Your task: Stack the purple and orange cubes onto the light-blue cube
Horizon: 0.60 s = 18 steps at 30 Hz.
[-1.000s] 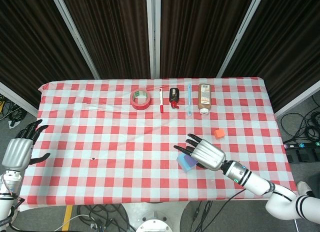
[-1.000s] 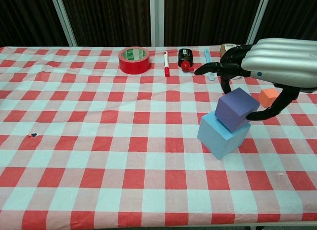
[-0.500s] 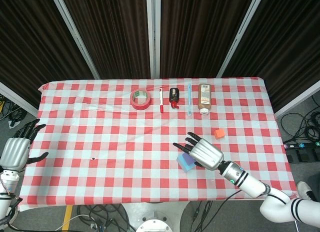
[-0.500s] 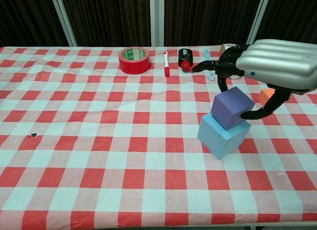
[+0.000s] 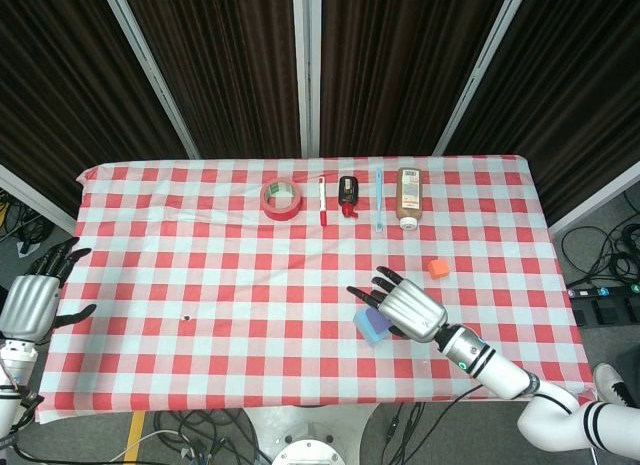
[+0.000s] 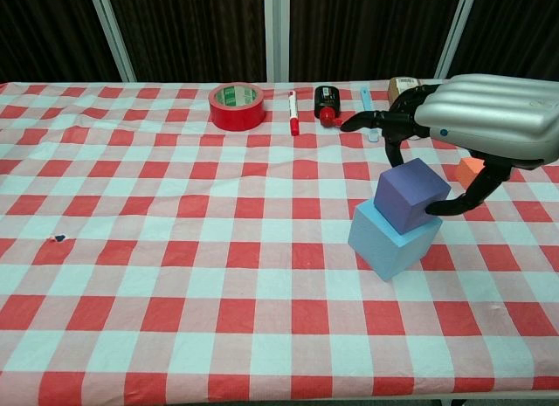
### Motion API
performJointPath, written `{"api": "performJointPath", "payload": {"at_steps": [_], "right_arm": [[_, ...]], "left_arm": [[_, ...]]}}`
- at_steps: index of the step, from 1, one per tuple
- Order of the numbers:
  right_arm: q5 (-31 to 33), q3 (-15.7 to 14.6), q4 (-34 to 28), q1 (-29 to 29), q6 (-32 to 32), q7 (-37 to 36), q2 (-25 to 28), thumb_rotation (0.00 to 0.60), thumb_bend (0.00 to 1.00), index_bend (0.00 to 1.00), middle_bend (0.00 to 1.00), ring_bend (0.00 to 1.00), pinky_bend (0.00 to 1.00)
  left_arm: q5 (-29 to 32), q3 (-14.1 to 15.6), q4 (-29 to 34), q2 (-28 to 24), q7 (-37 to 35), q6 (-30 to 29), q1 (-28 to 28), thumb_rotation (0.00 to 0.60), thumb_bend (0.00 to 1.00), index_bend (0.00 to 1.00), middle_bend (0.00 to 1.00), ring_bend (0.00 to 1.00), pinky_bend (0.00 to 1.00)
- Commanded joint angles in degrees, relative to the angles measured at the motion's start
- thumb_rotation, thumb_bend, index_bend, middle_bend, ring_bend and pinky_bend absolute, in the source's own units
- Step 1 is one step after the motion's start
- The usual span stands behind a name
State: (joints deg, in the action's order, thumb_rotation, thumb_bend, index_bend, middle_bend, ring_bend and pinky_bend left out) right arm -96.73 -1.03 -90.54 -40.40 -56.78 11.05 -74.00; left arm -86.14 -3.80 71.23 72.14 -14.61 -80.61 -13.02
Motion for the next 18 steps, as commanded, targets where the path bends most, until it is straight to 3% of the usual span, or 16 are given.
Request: {"api": "performJointPath", "payload": {"at_steps": [1,7,18], "right_arm": [[0.17,0.02,0.01,-0.26,0.47,-0.02,0.03,0.600,0.15,0.01,0.49,0.20,0.13],[0.97,0.09,-0.15,-0.51,1.53,0.56,0.05,0.600,0.11,0.01,0.47,0.20,0.13],[1.49,0.61,-1.27,-0.94,1.97,1.39,0.71,0.600,0.01,0.00,0.30,0.07,0.12]], "left_arm": [[-0.07,0.09,0.13,-0.16,-0.10,0.17,-0.06,0.600,0.20,0.23,0.19,0.13,0.24],[-0.07,0.04,0.28,-0.29,-0.05,0.08,-0.10,0.600,0.20,0.23,0.19,0.13,0.24],[-0.21,0.02,0.58,-0.48,0.12,-0.27,-0.06,0.600,0.20,0.23,0.19,0.13,0.24]]}}
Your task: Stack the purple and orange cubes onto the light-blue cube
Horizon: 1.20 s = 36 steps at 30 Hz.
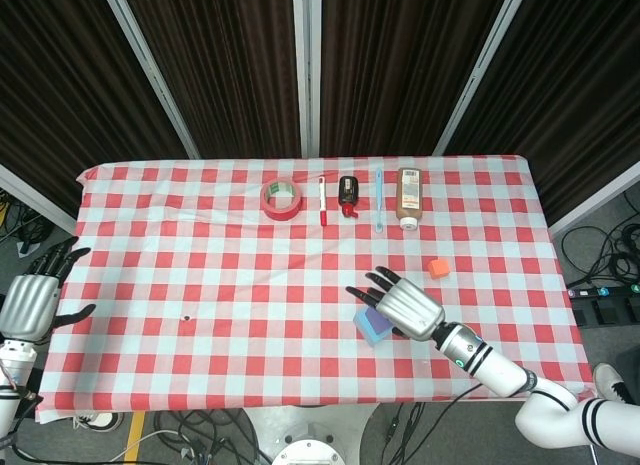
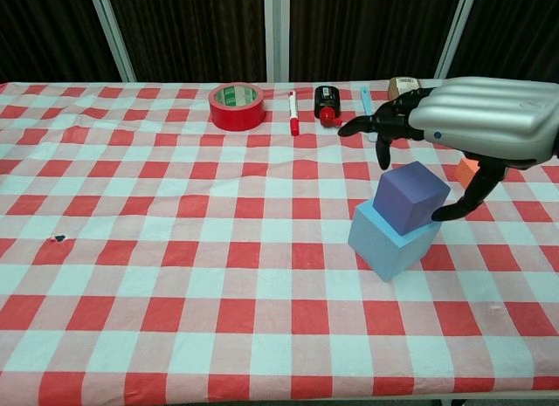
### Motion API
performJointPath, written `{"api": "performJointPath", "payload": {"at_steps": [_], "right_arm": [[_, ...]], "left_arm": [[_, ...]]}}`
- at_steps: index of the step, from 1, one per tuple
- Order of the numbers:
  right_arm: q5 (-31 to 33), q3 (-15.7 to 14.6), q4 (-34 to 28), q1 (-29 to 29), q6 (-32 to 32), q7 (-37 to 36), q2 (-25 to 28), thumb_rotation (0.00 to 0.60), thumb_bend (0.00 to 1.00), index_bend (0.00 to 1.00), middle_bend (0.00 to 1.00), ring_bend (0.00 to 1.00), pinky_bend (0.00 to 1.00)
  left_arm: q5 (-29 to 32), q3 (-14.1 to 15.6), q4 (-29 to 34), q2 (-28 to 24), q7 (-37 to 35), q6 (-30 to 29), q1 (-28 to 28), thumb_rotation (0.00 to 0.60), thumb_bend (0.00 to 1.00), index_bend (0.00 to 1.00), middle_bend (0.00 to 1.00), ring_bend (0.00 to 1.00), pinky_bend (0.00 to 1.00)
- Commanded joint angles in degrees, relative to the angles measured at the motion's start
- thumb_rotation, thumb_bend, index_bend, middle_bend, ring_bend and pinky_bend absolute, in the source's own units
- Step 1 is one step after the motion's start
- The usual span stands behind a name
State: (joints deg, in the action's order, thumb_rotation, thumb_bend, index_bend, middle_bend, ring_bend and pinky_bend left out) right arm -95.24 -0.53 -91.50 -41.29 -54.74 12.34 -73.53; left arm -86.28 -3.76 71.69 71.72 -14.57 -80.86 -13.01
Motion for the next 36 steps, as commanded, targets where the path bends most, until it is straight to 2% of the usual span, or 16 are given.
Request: {"api": "performJointPath", "payload": {"at_steps": [1,6,11,16,19,24,28,36], "right_arm": [[0.00,0.22,-0.73,-0.07,-0.16,0.49,0.58,0.600,0.01,0.00,0.30,0.07,0.12],[0.51,1.20,-4.60,0.89,-2.19,4.68,4.20,0.600,0.01,0.00,0.29,0.05,0.11],[10.56,4.34,-11.89,2.88,-2.16,16.69,11.77,0.600,0.01,0.00,0.26,0.02,0.10],[19.94,6.82,-13.50,3.96,-3.27,21.29,14.41,0.600,0.01,0.00,0.26,0.02,0.10],[25.07,8.09,-10.01,3.43,-2.67,22.25,13.12,0.600,0.04,0.00,0.26,0.02,0.09],[32.12,9.30,2.15,0.27,1.46,23.56,6.99,0.600,0.11,0.00,0.26,0.02,0.09],[31.25,9.05,11.34,-1.62,4.06,20.78,1.53,0.600,0.12,0.00,0.27,0.02,0.09],[28.16,7.43,20.57,-3.29,8.11,14.87,-4.71,0.600,0.12,0.00,0.29,0.04,0.10]], "left_arm": [[-0.11,-0.04,0.27,-0.15,0.12,-0.08,-0.09,0.600,0.20,0.23,0.19,0.13,0.24],[0.04,-0.28,1.04,-0.43,0.21,-0.12,-0.20,0.600,0.20,0.23,0.19,0.13,0.24],[-0.37,-0.24,2.22,-0.91,1.10,0.56,-0.86,0.600,0.20,0.23,0.19,0.13,0.24],[-0.45,-0.28,2.86,-0.94,1.71,0.74,-1.15,0.600,0.20,0.23,0.19,0.13,0.24],[-0.49,-0.24,3.02,-0.85,2.00,0.76,-1.21,0.600,0.20,0.23,0.19,0.13,0.24],[-1.34,0.40,3.23,-0.46,2.98,0.74,-1.30,0.600,0.20,0.23,0.19,0.13,0.24],[-1.26,0.38,3.63,-0.10,3.54,0.48,-1.23,0.600,0.20,0.23,0.19,0.13,0.24],[-0.82,0.37,4.36,-0.60,3.61,1.06,-1.36,0.600,0.20,0.23,0.19,0.13,0.24]]}}
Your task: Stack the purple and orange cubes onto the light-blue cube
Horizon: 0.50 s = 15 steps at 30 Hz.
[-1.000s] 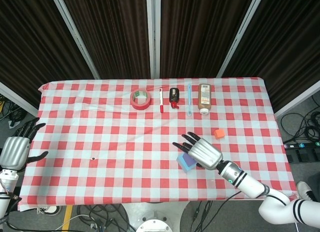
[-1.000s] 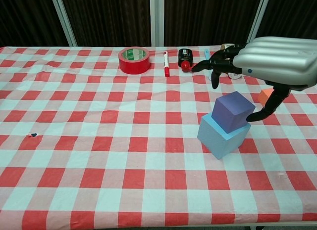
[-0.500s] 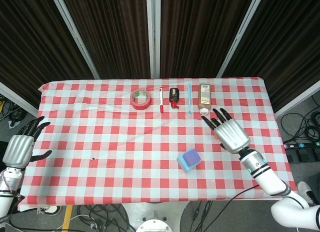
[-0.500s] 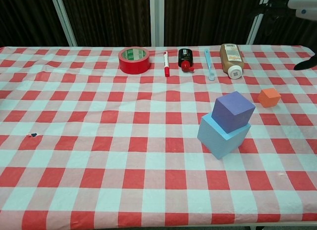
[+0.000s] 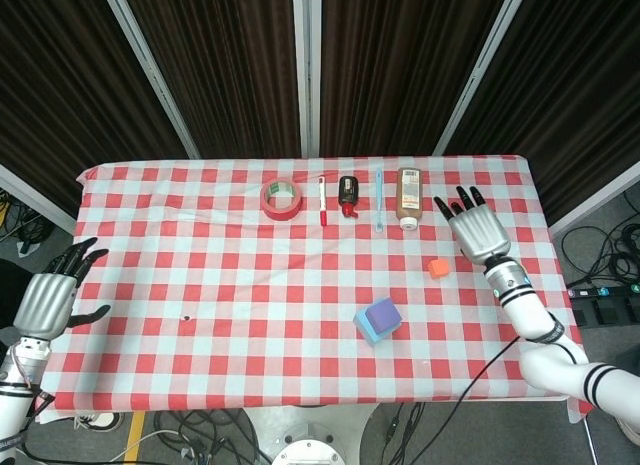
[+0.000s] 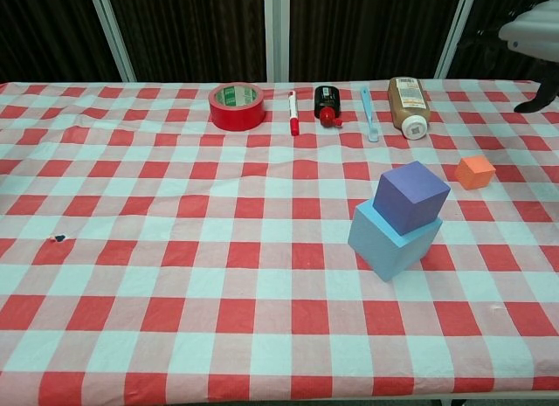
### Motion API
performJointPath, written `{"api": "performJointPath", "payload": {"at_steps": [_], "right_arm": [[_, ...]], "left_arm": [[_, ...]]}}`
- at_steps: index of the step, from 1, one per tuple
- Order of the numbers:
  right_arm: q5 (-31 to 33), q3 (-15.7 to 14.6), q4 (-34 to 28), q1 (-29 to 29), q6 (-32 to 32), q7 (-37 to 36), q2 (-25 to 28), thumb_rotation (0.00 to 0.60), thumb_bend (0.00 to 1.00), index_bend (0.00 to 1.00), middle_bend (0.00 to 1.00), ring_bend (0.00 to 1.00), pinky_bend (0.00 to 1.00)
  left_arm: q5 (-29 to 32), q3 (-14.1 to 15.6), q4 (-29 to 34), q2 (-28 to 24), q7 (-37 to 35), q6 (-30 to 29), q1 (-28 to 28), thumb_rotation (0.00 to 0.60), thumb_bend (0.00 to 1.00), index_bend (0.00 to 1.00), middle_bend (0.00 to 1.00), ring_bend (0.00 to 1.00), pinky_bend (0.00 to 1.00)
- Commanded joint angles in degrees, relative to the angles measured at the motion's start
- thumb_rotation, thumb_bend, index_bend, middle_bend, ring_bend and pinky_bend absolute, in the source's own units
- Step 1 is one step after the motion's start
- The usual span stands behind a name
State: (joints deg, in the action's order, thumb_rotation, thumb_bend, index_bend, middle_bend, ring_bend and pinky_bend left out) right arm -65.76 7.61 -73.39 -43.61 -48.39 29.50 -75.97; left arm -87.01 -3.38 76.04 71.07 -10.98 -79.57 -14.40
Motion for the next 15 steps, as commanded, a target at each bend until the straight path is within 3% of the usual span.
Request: {"api": "performJointPath", "payload": {"at_steps": [1,15], "right_arm": [[-1.74,-0.95,3.19,-1.05,2.01,-2.80,-2.75,0.600,0.12,0.00,0.30,0.04,0.10],[-3.59,-2.91,9.67,-0.54,3.27,-5.61,-6.68,0.600,0.12,0.00,0.35,0.09,0.10]], "left_arm": [[-0.12,-0.01,-0.02,0.10,0.02,-0.30,0.05,0.600,0.20,0.23,0.19,0.13,0.24],[0.13,0.27,-1.41,0.50,-1.14,-0.38,0.44,0.600,0.20,0.23,0.19,0.13,0.24]]}}
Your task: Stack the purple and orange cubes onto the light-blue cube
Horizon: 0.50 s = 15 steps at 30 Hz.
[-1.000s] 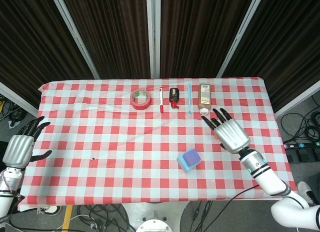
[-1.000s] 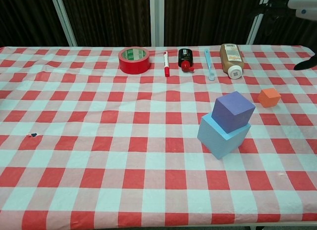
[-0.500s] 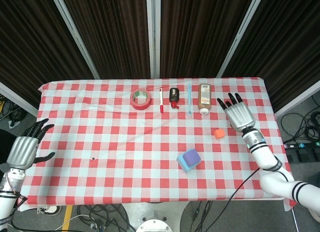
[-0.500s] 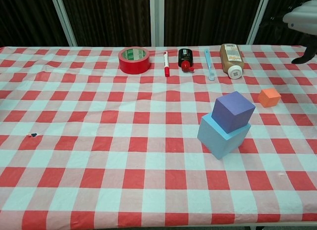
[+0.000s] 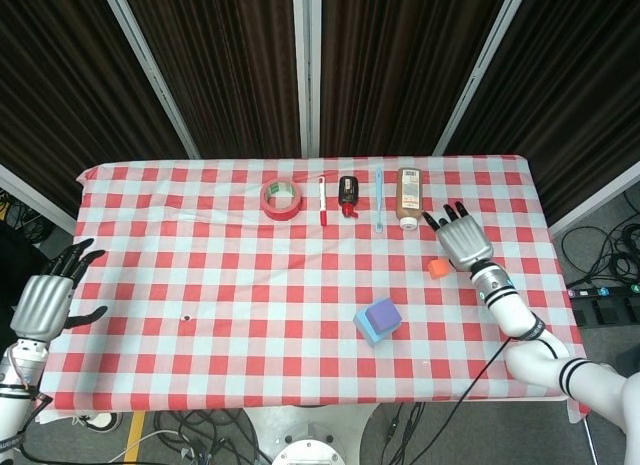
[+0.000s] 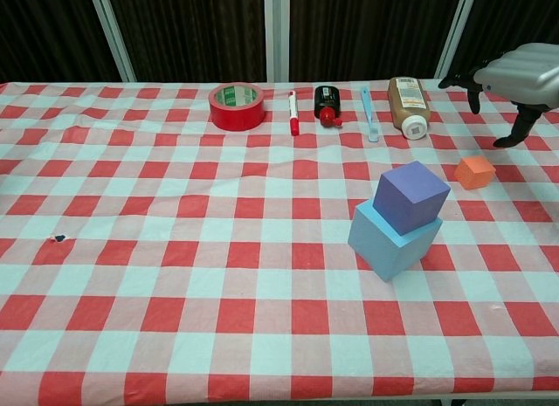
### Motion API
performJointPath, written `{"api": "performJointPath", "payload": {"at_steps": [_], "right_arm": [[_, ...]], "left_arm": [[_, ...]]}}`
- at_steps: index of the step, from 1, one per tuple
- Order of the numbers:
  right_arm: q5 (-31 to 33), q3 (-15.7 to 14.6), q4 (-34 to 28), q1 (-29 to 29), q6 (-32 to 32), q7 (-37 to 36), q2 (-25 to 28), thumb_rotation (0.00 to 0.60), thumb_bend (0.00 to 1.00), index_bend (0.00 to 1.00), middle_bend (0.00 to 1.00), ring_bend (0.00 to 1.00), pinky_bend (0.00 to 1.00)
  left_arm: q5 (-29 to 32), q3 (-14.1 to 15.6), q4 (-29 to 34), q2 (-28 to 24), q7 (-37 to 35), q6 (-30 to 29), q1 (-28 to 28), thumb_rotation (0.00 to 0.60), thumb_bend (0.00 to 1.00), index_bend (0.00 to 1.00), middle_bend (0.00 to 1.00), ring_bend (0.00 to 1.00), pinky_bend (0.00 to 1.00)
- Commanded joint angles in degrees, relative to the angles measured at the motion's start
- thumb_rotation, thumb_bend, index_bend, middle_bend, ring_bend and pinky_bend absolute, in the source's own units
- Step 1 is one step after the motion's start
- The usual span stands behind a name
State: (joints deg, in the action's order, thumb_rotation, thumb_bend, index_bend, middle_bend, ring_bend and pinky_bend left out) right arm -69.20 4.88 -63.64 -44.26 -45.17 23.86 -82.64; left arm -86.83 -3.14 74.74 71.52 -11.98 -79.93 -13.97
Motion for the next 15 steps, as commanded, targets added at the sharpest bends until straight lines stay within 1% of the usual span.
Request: {"api": "performJointPath", "payload": {"at_steps": [1,9,15], "right_arm": [[-0.23,-0.31,-0.30,0.22,0.01,0.12,0.08,0.600,0.12,0.00,0.35,0.09,0.10],[0.04,-2.08,-3.35,0.95,0.99,3.18,2.24,0.600,0.12,0.00,0.35,0.10,0.10],[0.45,-2.37,-2.46,0.73,2.88,2.01,0.90,0.600,0.12,0.00,0.35,0.10,0.10]], "left_arm": [[-0.05,0.01,-0.17,0.06,-0.21,-0.06,0.01,0.600,0.20,0.23,0.19,0.13,0.24],[-0.03,-0.22,-0.62,0.20,-0.37,-0.28,-0.08,0.600,0.20,0.23,0.19,0.13,0.24],[-0.13,-0.36,-0.34,0.36,-0.06,-0.53,-0.16,0.600,0.20,0.23,0.19,0.13,0.24]]}}
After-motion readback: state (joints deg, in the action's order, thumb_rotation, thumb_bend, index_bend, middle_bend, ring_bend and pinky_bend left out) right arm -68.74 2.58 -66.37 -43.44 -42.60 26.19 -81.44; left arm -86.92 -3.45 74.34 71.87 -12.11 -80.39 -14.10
